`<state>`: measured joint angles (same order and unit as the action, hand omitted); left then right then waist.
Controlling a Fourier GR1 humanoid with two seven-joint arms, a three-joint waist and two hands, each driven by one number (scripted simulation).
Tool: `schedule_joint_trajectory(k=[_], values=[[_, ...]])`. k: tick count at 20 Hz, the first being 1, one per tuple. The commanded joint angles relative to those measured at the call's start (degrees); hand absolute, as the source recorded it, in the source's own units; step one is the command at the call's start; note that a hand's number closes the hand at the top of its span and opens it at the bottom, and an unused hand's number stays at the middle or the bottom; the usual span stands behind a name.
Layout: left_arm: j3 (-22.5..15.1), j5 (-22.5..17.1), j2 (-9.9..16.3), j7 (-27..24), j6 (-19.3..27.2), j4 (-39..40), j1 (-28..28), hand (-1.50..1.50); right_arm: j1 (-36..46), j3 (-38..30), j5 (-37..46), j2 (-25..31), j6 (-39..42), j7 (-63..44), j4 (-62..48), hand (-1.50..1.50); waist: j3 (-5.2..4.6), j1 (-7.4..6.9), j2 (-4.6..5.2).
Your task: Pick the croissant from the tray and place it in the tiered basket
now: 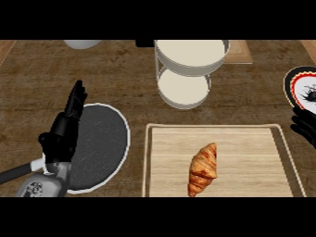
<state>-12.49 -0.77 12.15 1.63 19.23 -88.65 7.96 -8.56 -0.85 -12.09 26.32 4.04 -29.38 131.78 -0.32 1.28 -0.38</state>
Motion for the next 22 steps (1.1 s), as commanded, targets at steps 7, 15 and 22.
schedule_joint_trajectory(k=[7, 15, 22], values=[[-2.8, 1.7, -1.7, -0.2, -0.5, 0.9, 1.7, 0.0, 9.0, 9.0, 12.6, 25.3, 15.5, -24.7, 9.6, -1.5, -0.42, -3.92, 0.82], [-3.0, 2.0, -2.0, 0.9, -1.1, 0.8, 3.9, 0.0, 21.4, 22.5, 10.5, 28.0, 16.4, -42.4, 8.0, -1.5, -0.34, -5.29, 0.96], [-3.7, 2.5, -2.9, 0.6, -0.8, 1.2, 3.0, 0.0, 32.4, 32.8, 8.9, 23.9, 14.1, -48.9, 2.5, -1.5, -0.33, -5.55, 0.62]])
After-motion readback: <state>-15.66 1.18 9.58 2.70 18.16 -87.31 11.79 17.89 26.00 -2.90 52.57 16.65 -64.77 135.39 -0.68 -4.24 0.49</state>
